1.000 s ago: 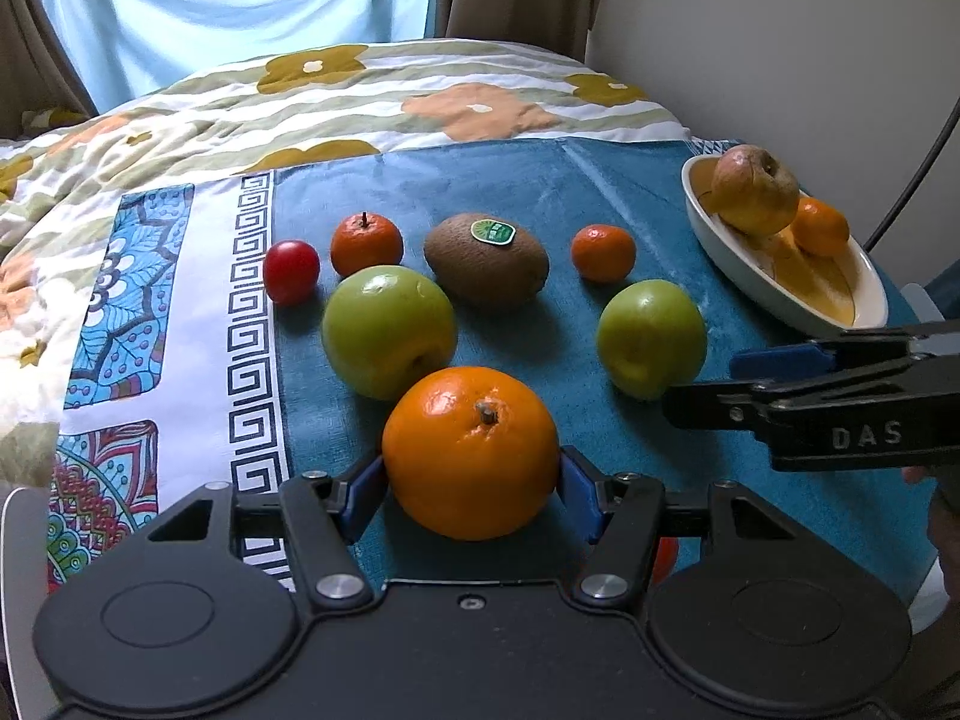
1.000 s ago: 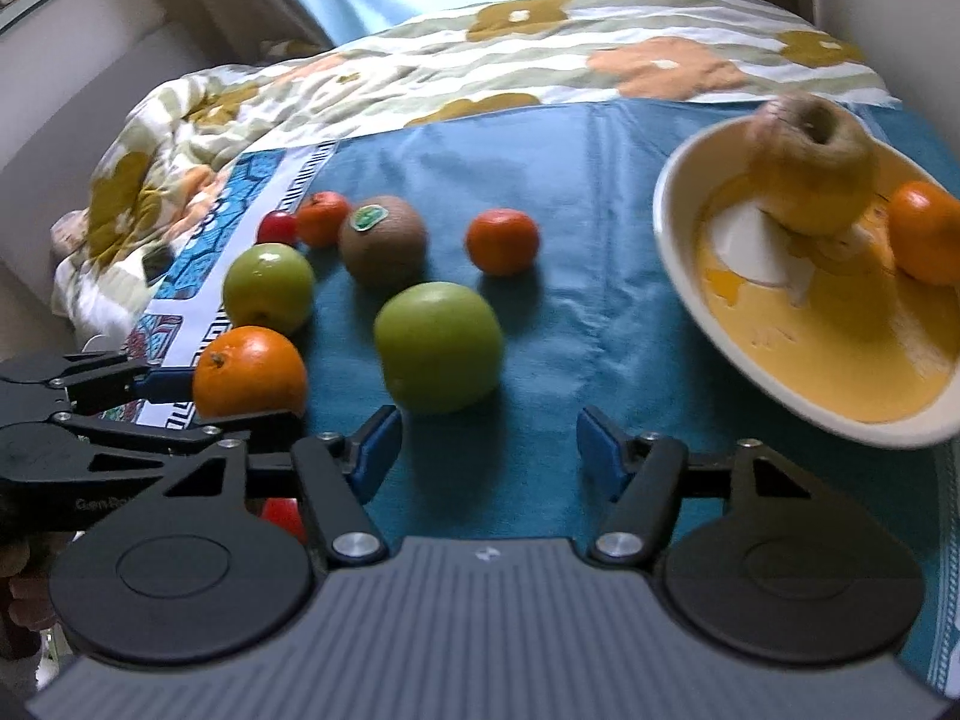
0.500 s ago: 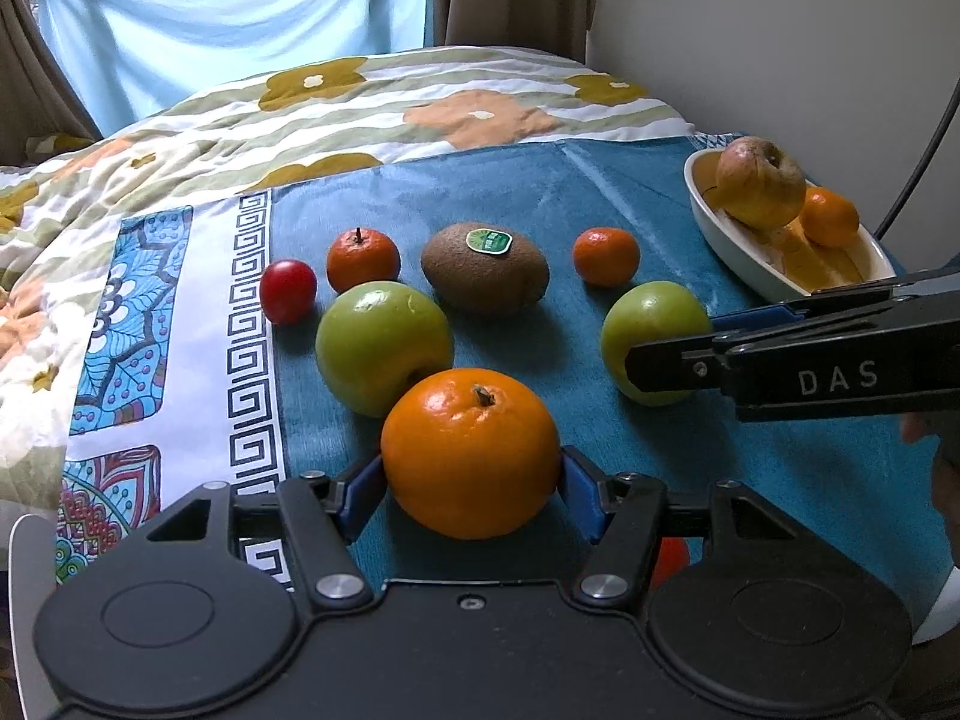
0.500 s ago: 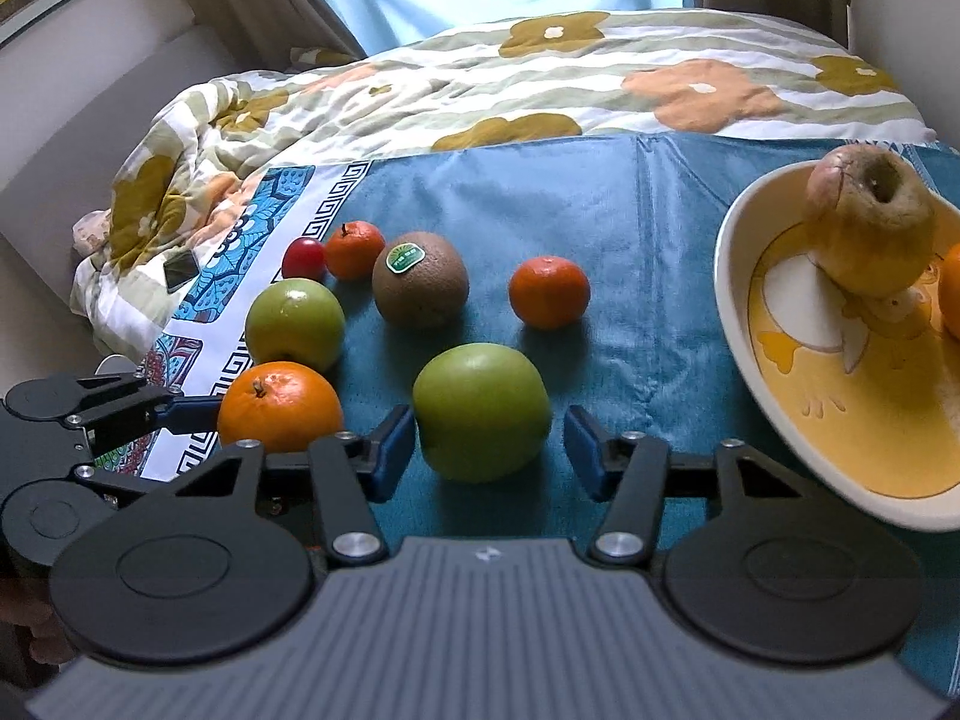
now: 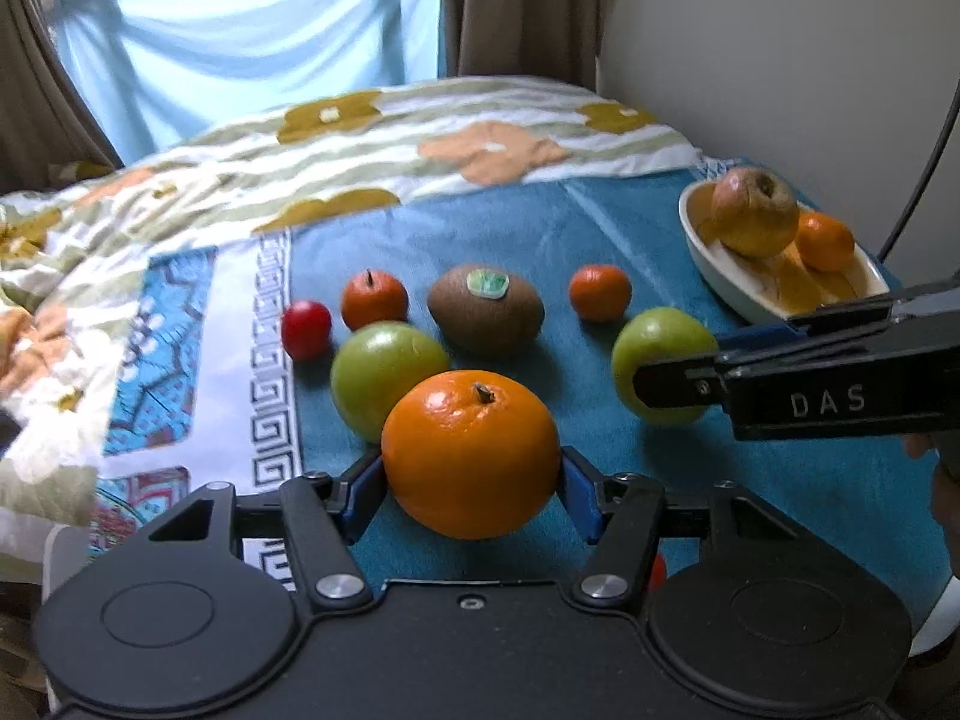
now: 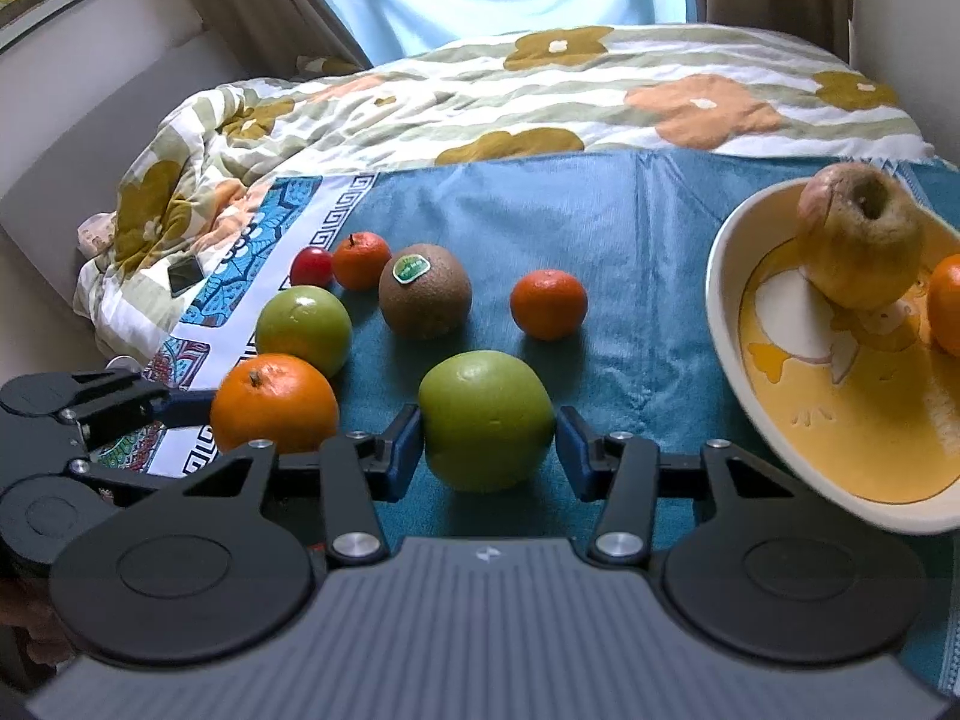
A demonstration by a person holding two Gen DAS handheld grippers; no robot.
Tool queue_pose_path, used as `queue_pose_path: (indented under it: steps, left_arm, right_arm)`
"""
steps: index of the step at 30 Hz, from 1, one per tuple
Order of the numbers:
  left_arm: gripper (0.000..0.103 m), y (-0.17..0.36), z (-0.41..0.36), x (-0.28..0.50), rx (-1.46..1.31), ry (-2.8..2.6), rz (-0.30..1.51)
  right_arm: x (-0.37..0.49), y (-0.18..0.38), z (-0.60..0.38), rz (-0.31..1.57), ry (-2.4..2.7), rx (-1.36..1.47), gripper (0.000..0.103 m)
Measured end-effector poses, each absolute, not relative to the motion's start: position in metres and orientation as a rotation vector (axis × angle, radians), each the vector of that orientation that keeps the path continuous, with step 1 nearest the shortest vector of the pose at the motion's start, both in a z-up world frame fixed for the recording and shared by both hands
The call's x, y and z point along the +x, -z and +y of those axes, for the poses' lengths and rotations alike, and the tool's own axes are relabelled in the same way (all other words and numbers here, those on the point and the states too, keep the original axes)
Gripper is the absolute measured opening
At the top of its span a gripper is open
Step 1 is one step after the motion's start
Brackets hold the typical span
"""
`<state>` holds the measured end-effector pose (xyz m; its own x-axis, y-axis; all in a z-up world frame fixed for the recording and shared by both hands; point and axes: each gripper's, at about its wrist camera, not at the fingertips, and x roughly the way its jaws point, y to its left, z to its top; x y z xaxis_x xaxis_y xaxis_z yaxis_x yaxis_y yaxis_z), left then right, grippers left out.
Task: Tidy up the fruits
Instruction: 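Carry the orange and green apple over the cream bowl with both grippers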
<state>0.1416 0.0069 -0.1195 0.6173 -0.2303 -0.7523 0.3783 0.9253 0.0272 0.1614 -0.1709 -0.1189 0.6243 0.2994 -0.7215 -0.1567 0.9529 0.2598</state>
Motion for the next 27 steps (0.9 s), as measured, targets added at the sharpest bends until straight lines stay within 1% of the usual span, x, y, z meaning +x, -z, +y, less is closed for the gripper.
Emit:
queue_pose_path:
  steps: [10,17,22,27]
  left_arm:
    - [0.065,0.075,-0.014,0.120,0.155,0.320,0.779]
    - [0.065,0.047,-0.056,0.104,0.127,0.336,0.755]
    - [0.065,0.041,-0.094,0.104,0.108,0.366,0.761]
    - [0.065,0.048,-0.137,0.111,0.097,0.387,0.773]
  right_arm:
    - [0.139,0.084,-0.199,0.805,-0.262,0.165,0.062]
    - [0.118,0.060,-0.243,0.793,-0.233,0.167,0.062]
    - [0.110,0.053,-0.284,0.806,-0.210,0.159,0.062]
    - [0.112,0.053,-0.327,0.807,-0.192,0.158,0.062]
